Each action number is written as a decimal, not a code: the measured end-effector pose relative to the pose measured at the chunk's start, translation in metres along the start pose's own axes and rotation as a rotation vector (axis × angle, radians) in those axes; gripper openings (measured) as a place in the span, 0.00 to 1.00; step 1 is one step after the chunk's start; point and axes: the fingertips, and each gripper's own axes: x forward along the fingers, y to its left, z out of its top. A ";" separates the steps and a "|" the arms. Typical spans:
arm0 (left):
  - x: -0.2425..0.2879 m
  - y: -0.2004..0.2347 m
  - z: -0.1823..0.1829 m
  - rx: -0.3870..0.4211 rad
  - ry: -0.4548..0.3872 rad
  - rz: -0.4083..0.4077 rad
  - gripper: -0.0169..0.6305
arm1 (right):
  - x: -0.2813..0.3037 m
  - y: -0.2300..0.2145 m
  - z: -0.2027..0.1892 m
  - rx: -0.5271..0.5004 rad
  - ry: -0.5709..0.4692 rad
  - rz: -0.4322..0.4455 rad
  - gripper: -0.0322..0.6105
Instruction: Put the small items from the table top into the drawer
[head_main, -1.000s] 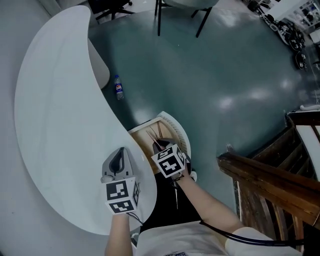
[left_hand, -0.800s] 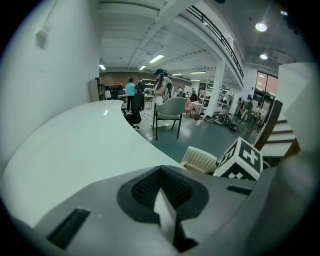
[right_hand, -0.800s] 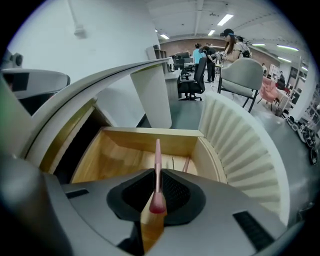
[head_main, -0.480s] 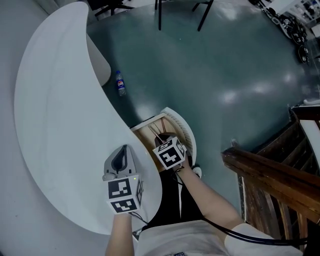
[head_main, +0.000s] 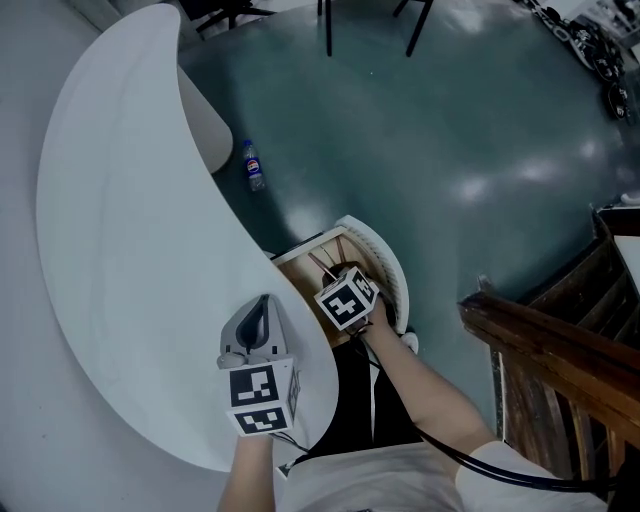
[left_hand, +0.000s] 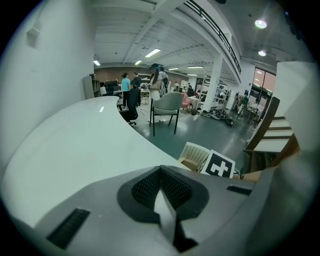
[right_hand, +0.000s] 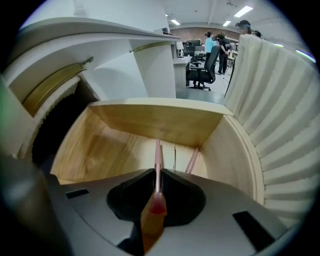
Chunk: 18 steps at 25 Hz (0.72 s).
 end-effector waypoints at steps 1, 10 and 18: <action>0.001 0.001 0.000 0.003 0.004 -0.003 0.06 | 0.003 0.000 0.000 -0.003 0.005 0.001 0.14; 0.004 0.002 0.003 0.014 0.003 -0.017 0.06 | 0.016 -0.002 -0.001 -0.023 0.041 -0.023 0.14; 0.002 0.000 0.003 0.014 0.005 -0.027 0.06 | 0.019 -0.003 -0.005 -0.030 0.058 -0.023 0.14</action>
